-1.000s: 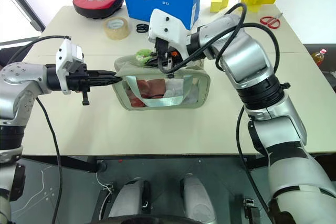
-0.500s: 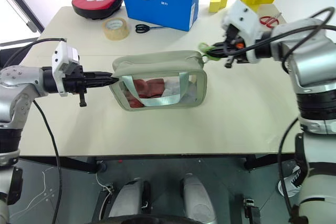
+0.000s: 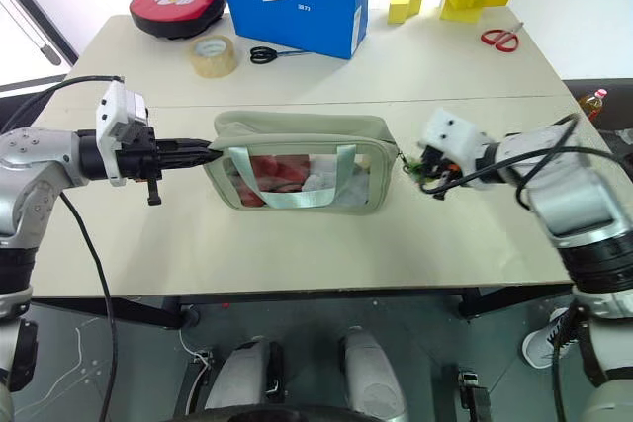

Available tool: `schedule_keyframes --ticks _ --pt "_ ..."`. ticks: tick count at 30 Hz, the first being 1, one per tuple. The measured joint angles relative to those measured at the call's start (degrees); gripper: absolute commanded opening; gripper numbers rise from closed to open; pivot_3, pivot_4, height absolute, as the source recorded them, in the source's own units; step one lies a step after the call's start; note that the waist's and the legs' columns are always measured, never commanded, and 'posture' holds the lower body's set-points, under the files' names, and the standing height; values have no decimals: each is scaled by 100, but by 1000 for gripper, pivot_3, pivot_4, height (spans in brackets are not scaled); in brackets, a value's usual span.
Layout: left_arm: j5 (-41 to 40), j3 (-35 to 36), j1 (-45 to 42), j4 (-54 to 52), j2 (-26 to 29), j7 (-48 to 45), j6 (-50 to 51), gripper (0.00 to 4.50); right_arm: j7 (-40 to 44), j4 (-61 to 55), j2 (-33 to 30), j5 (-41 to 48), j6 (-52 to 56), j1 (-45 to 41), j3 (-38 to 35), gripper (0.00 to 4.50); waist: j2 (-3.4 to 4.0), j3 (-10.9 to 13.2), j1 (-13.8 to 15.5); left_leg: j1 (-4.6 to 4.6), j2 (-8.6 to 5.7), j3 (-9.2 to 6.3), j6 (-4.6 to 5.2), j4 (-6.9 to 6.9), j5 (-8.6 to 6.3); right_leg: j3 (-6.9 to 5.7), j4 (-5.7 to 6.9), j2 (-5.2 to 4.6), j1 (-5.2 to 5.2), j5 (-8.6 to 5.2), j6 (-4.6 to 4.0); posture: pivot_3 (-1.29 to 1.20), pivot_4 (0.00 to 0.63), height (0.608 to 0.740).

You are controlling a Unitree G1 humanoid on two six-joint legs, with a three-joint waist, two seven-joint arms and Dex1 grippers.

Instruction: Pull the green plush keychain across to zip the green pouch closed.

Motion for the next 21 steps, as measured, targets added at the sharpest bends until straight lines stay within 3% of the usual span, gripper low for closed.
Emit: schedule_keyframes --ticks 6,9,15,16,17,21 --pt "-109 121 147 -174 7 105 155 0 -151 87 172 -226 26 -93 152 72 0 0 -12 0 0 -2 0 -1 0 0 -2 -1 0 0 0 0 150 737" --pt "-118 140 175 -225 27 134 183 0 -114 128 216 -189 168 -165 125 1106 0 0 -29 0 0 -2 0 -1 0 -1 -2 0 0 0 0 0 150 737" --pt "-116 155 176 -231 58 175 199 0 188 53 174 334 533 -197 -326 4108 0 0 -30 -2 -1 -6 0 -2 0 -1 -2 -1 0 0 0 0 150 737" --pt "-122 148 164 -230 67 155 222 773 268 -26 119 431 504 -156 -453 4166 0 0 -27 -2 -1 -7 0 -2 0 -1 -3 -1 0 0 0 0 150 737" --pt "-142 130 155 -234 109 102 288 1059 376 -128 33 548 423 -37 -631 4166 0 0 -19 -4 -1 -7 0 -2 0 -2 -3 -1 0 0 1 0 150 737" --pt "-253 117 160 -207 221 -91 530 3131 661 -259 -135 920 125 392 -1179 4166 -2 2 25 -7 -3 -2 0 1 0 -4 -7 -2 0 0 1 0 150 737"
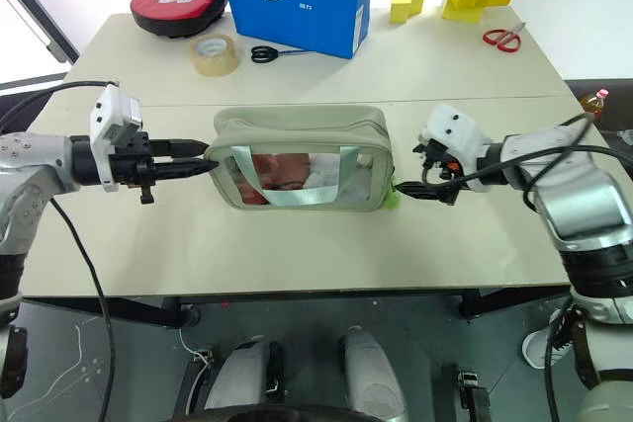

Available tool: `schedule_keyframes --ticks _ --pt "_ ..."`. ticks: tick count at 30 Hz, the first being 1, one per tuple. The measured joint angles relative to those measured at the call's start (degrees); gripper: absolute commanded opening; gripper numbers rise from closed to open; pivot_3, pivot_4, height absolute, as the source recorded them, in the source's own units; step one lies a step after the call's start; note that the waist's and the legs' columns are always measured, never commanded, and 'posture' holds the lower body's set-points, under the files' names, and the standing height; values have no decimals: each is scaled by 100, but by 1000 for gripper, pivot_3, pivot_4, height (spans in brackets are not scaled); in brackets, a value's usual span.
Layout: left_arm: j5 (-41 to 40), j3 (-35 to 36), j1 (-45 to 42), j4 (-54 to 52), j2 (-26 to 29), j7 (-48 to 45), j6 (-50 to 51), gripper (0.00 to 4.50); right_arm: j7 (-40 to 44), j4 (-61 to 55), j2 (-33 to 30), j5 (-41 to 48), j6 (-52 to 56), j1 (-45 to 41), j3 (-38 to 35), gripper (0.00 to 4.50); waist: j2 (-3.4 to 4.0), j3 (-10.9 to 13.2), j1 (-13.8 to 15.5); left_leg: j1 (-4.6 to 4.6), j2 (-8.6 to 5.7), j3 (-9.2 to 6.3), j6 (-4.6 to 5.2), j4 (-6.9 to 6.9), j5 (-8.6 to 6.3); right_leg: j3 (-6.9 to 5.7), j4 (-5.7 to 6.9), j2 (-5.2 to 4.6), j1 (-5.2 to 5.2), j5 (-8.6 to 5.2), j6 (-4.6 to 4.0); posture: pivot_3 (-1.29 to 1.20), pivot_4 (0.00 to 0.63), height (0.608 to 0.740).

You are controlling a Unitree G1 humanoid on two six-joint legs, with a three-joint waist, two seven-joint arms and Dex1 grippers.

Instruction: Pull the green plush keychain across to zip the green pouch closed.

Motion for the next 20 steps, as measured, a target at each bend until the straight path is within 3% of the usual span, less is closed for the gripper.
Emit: schedule_keyframes --ticks 3,8,12,20 --pt "-99 21 -29 -1 39 -90 31 4474 14 32 -15 80 -142 183 -147 4166 0 0 14 0 0 3 0 1 0 1 0 0 0 0 0 0 150 737" --pt "-297 444 190 -139 360 -328 -14 4474 -23 37 -14 263 -299 423 -506 4166 0 0 24 0 1 2 0 -3 0 2 0 0 -2 0 0 0 150 737" --pt "-341 997 1378 -418 573 -554 -273 4474 -2 -302 138 752 -480 881 -1162 4166 1 0 30 5 5 -2 0 -11 0 5 -3 -3 -2 -1 0 0 150 737" --pt "-644 1460 2350 -1023 374 -81 19 4474 92 -1364 203 1630 -471 1709 -1807 4166 -7 1 116 5 -1 -2 0 3 0 -8 -4 -10 18 -1 1 0 150 737"
